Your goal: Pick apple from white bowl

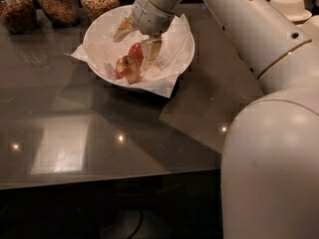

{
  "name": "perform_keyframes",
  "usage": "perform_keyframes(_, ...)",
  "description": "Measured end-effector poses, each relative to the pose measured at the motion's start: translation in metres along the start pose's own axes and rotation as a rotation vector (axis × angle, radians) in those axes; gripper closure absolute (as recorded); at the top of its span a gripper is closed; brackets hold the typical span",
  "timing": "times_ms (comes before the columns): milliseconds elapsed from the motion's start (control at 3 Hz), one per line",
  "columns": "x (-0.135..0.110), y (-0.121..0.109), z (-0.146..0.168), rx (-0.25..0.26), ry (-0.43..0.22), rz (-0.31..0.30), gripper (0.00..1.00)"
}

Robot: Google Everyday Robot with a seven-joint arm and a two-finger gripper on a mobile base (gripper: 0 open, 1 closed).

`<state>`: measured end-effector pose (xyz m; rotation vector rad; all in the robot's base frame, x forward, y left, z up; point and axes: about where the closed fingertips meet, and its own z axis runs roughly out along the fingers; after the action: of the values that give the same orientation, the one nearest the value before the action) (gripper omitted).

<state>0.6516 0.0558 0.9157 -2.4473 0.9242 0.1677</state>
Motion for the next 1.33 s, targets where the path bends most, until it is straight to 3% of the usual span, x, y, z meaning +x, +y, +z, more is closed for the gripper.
perform_keyframes(1333, 0.001, -0.003, 0.044, -0.058, -0.065, -0.020, 0.30)
